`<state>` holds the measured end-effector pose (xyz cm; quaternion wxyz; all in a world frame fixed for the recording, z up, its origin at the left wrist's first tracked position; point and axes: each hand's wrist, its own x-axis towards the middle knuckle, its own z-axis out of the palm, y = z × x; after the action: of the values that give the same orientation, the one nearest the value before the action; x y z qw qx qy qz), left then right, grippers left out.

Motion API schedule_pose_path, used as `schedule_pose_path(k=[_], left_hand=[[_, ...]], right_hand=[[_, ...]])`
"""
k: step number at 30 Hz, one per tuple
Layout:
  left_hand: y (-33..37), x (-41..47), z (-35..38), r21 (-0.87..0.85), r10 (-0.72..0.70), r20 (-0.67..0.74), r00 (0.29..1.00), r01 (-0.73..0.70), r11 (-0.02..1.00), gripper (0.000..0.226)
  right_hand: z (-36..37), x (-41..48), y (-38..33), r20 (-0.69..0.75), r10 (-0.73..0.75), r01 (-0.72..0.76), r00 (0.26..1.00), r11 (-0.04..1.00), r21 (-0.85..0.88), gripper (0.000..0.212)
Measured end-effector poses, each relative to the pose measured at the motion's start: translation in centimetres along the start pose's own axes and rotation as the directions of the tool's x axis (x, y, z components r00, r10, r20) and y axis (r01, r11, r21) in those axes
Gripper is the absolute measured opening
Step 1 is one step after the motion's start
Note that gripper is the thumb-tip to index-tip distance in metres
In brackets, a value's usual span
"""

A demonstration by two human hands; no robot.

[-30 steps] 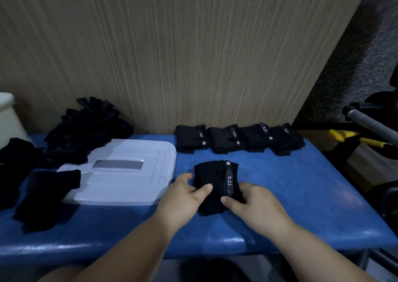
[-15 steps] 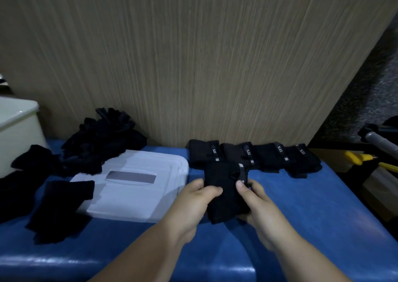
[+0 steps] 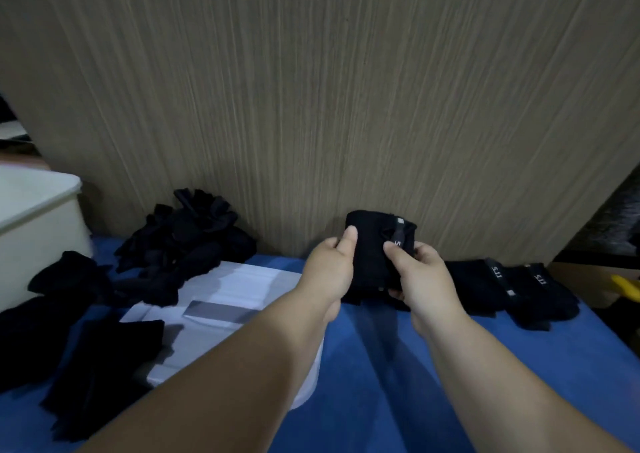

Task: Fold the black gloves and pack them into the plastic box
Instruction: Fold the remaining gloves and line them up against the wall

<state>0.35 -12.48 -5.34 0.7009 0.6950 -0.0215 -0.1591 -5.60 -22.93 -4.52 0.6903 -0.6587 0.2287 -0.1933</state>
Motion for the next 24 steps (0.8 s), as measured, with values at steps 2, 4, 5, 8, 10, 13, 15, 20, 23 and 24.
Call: schedule_pose_path(k=[2, 4, 5, 8, 10, 13, 15, 20, 23, 24], left_hand=[[-0.3, 1.6, 0.2, 0.034, 0.009, -0.005, 1.0, -0.009, 0.999, 0.042], [-0.9, 2.8, 0.4, 0.097, 0.034, -0.015, 0.999, -0.033, 0.995, 0.036], [-1.2, 3.3, 0.5, 0.15, 0.061, -0.037, 0.997, -0.055, 0.987, 0.036], [-2.0, 4.0, 0.5, 0.322, 0.167, -0.095, 0.981, -0.128, 0.938, 0.034], [-2.3, 4.1, 0.4, 0.455, 0.247, -0.09, 0.965, -0.18, 0.872, 0.033], [-2.7, 4.2, 0.2, 0.605, 0.312, -0.067, 0.948, -0.21, 0.768, 0.03], [-2.9, 4.1, 0.0, 0.696, 0.334, -0.048, 0.941, -0.208, 0.687, 0.029], [-3.7, 4.8, -0.4, 0.783, 0.536, 0.049, 0.843, -0.365, 0.504, 0.041], [-3.8, 5.6, -0.5, 0.765, 0.563, 0.254, 0.787, -0.52, 0.381, 0.052], [-3.9, 5.9, -0.5, 0.771, 0.539, 0.287, 0.792, -0.525, 0.361, 0.049]], right_hand=[[0.2, 1.5, 0.4, -0.087, -0.078, 0.066, 0.993, 0.99, -0.128, 0.032], [0.2, 2.6, 0.7, -0.12, -0.142, 0.096, 0.983, 0.941, -0.324, 0.049], [0.2, 3.0, 1.1, -0.113, -0.156, 0.094, 0.981, 0.9, -0.425, 0.055], [0.3, 3.9, 2.0, -0.058, -0.184, 0.095, 0.981, 0.722, -0.686, 0.057], [0.4, 4.2, 2.7, -0.011, -0.23, 0.124, 0.973, 0.564, -0.816, 0.056], [0.7, 4.7, 3.8, 0.058, -0.331, 0.177, 0.942, 0.34, -0.924, 0.058], [0.8, 5.0, 4.5, 0.083, -0.362, 0.202, 0.928, 0.305, -0.931, 0.066], [0.6, 5.4, 5.5, 0.304, -0.435, 0.465, 0.848, 0.331, -0.822, 0.054], [0.5, 5.8, 6.1, 0.392, -0.384, 0.503, 0.836, 0.251, -0.827, 0.049], [0.5, 5.8, 6.3, 0.393, -0.339, 0.482, 0.855, 0.238, -0.843, 0.057]])
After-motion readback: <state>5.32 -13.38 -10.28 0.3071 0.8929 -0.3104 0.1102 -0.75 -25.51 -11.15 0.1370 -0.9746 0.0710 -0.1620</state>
